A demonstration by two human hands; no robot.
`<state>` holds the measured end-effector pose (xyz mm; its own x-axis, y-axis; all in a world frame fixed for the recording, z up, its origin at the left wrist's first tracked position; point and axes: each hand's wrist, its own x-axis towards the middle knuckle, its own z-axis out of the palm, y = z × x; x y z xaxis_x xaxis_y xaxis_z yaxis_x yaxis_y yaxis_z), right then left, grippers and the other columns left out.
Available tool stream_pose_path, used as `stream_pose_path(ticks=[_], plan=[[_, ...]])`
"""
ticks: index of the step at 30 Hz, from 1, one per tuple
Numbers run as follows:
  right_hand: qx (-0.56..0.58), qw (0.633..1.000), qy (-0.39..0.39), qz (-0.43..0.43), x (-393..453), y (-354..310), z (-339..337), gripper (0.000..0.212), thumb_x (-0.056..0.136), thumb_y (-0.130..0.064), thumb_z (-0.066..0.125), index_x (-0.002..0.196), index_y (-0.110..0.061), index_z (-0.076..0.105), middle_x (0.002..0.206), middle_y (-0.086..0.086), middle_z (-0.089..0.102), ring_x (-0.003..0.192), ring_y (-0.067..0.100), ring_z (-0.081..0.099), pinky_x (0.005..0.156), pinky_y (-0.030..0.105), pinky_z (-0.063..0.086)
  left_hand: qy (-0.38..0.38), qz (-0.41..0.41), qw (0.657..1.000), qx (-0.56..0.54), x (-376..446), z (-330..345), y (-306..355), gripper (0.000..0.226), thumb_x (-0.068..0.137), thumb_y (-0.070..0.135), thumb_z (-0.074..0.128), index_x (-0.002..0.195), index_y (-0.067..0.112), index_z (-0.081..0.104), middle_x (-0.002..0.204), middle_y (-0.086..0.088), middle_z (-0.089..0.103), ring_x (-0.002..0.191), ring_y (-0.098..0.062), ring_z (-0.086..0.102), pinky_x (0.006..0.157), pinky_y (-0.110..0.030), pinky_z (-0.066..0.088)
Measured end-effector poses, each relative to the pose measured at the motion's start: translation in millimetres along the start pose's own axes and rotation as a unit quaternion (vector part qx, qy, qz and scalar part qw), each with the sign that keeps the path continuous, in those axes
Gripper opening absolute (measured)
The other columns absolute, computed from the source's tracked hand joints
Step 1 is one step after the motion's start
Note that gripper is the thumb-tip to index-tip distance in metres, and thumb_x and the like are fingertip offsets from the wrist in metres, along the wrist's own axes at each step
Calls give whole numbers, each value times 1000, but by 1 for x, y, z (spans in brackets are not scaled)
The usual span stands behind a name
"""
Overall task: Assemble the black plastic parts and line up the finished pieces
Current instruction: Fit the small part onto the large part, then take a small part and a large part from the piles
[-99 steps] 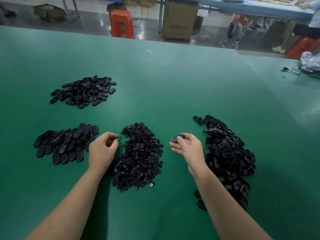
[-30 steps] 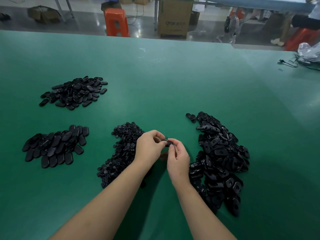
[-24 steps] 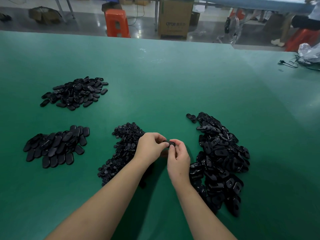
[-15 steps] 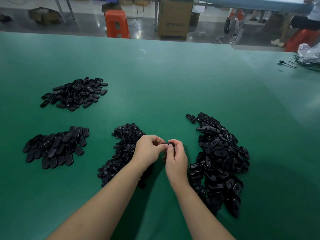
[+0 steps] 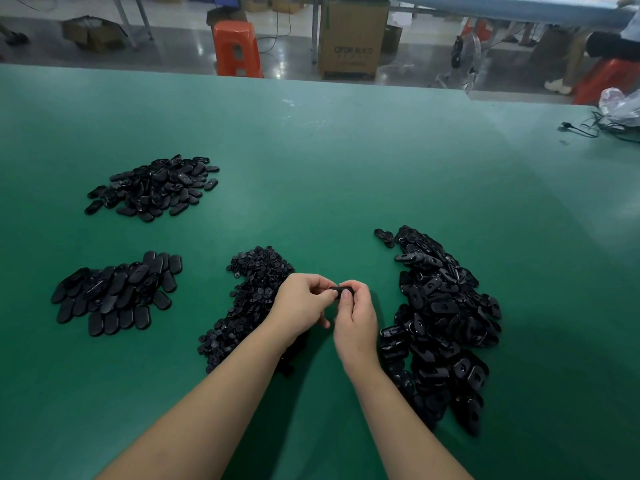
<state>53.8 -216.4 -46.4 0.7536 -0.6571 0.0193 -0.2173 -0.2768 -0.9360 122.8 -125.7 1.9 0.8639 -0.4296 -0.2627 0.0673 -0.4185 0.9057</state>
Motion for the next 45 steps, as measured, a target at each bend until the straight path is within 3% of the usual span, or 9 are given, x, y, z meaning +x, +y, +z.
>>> stream_pose_path(ticks=[5, 11, 22, 30, 34, 36, 39, 42, 45], plan=[[1, 1000, 1, 2, 0, 0, 1, 14, 105, -16, 46, 102, -28, 54, 90, -16, 62, 84, -4, 57, 69, 19, 41, -6, 2, 1000, 2, 0, -1, 1, 7, 94, 12, 69, 91, 14, 75, 53, 16, 63, 44, -19, 65, 45, -20, 44], [3, 1000, -1, 5, 0, 0, 1, 18, 105, -18, 46, 100, -33, 53, 90, -16, 63, 88, -5, 57, 70, 21, 43, 0, -22, 999, -27, 2, 1, 0, 6, 92, 11, 71, 87, 11, 75, 65, 10, 69, 45, -20, 63, 63, -49, 60], [41, 999, 12, 20, 2, 1, -1, 12, 105, -20, 49, 101, -29, 56, 97, -9, 67, 93, 15, 65, 83, 51, 55, 50, 5, 998, 35, 2, 13, 3, 6, 87, 19, 71, 80, 19, 72, 76, 3, 73, 61, -16, 71, 62, -39, 62], [29, 999, 14, -16, 0, 1, 0, 21, 104, -18, 53, 93, -36, 50, 88, -12, 65, 85, 0, 60, 70, 15, 44, -11, 39, 998, 57, -4, -2, -1, 9, 97, 17, 65, 94, 17, 74, 88, 2, 75, 51, -23, 70, 51, -26, 52], [51, 999, -9, -3, 0, 1, 1, 18, 101, -26, 51, 90, -41, 54, 83, -20, 64, 77, 3, 59, 68, 16, 43, 1, 73, 990, 122, -5, -4, -1, 9, 94, 15, 66, 97, 19, 74, 85, 4, 74, 53, -17, 68, 56, -23, 53], [94, 995, -29, 3, 0, 2, 0, 7, 94, -39, 51, 93, -40, 58, 75, -17, 60, 70, 9, 54, 68, 30, 45, 22, 100, 976, 192, -6, -7, -2, 8, 93, 18, 67, 98, 19, 74, 87, 4, 74, 72, -17, 67, 70, -27, 54], [117, 993, -36, -3, -2, 1, -1, 23, 90, -49, 51, 104, -35, 61, 77, -8, 59, 66, 13, 53, 66, 43, 46, 80, 143, 945, 283, -9, -18, -4, 10, 92, 27, 65, 98, 22, 71, 95, 5, 68, 89, -17, 63, 81, -34, 52], [109, 994, -34, 2, -3, 0, -1, 22, 93, -46, 51, 105, -32, 62, 77, -7, 63, 63, 9, 55, 61, 31, 46, 158, 140, 939, 271, -13, -45, -12, 8, 89, 24, 67, 95, 22, 72, 91, 7, 65, 82, -13, 62, 76, -30, 52], [90, 995, -40, 4, -3, 0, -2, 14, 102, -37, 51, 99, -31, 64, 76, -12, 64, 63, 5, 55, 59, 27, 45, 250, 45, 948, 190, -19, -93, -35, 4, 88, 26, 73, 85, 27, 71, 76, 20, 64, 67, 4, 60, 59, -9, 41]])
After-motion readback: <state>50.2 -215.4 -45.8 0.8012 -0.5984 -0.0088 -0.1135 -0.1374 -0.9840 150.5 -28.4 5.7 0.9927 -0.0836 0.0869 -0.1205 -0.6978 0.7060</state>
